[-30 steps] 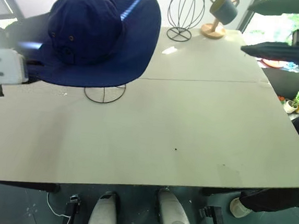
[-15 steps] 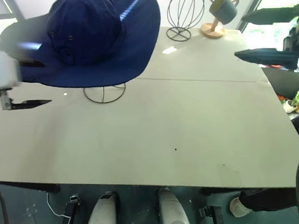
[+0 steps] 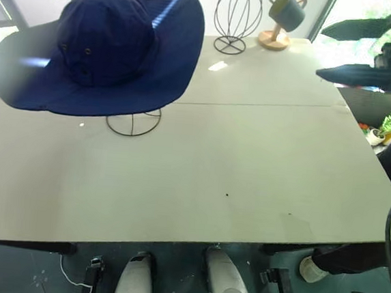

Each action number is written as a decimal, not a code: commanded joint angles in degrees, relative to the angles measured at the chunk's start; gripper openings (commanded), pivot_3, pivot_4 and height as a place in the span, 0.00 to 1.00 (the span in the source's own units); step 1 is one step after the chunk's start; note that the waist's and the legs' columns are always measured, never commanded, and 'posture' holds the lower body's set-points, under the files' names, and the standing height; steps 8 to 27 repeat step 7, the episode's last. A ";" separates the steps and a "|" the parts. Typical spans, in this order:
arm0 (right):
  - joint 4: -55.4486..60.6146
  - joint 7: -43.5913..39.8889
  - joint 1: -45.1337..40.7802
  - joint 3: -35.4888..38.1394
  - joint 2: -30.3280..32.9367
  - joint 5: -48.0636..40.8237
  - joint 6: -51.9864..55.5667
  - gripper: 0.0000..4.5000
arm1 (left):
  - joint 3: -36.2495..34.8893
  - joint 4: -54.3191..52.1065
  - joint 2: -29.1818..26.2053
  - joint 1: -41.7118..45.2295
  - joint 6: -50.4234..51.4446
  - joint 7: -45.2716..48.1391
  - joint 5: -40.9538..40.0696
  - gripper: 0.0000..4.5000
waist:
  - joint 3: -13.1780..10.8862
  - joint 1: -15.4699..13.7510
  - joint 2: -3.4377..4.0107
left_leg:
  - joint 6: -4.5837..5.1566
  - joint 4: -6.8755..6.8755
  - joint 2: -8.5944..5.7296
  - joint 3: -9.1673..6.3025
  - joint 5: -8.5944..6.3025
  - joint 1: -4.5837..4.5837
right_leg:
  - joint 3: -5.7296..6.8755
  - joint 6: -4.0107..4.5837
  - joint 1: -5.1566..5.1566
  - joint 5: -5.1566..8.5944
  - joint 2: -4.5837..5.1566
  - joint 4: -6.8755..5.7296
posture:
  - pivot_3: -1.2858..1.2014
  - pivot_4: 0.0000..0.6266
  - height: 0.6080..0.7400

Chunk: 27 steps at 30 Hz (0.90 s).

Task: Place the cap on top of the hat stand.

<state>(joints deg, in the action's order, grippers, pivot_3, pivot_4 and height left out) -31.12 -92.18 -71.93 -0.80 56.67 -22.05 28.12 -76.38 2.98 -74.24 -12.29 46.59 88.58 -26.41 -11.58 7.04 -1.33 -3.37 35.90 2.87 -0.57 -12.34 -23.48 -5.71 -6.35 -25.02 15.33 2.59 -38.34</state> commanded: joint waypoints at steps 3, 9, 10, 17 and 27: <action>-0.13 -0.32 -0.08 -0.83 0.42 -1.19 -0.27 1.00 | -5.64 1.62 2.89 -4.44 -2.95 1.07 2.89 1.00 | 0.01 0.06 -0.03 | 0.00 0.00 0.01 0.00 0.00 0.01 | 0.01 0.00 0.00 0.00 0.00 0.00 | 0.52 0.24 1.00; -0.27 -0.32 -0.47 -1.22 0.04 -2.53 0.86 1.00 | -5.91 1.49 3.36 -4.79 -2.97 0.04 2.08 1.00 | 0.03 -0.01 -0.06 | -0.01 0.03 0.01 0.00 -0.01 0.00 | 0.01 0.04 0.05 0.02 0.05 0.05 | 0.52 0.24 1.00; -0.27 -0.32 -0.47 -1.22 0.04 -2.53 0.86 1.00 | -5.91 1.49 3.36 -4.79 -2.97 0.04 2.08 1.00 | 0.03 -0.01 -0.06 | -0.01 0.03 0.01 0.00 -0.01 0.00 | 0.01 0.04 0.05 0.02 0.05 0.05 | 0.52 0.24 1.00; -0.27 -0.32 -0.47 -1.22 0.04 -2.53 0.86 1.00 | -5.91 1.49 3.36 -4.79 -2.97 0.04 2.08 1.00 | 0.03 -0.01 -0.06 | -0.01 0.03 0.01 0.00 -0.01 0.00 | 0.01 0.04 0.05 0.02 0.05 0.05 | 0.52 0.24 1.00; -0.27 -0.32 -0.47 -1.22 0.04 -2.53 0.86 1.00 | -5.91 1.49 3.36 -4.79 -2.97 0.04 2.08 1.00 | 0.03 -0.01 -0.06 | -0.01 0.03 0.01 0.00 -0.01 0.00 | 0.01 0.04 0.05 0.02 0.05 0.05 | 0.52 0.24 1.00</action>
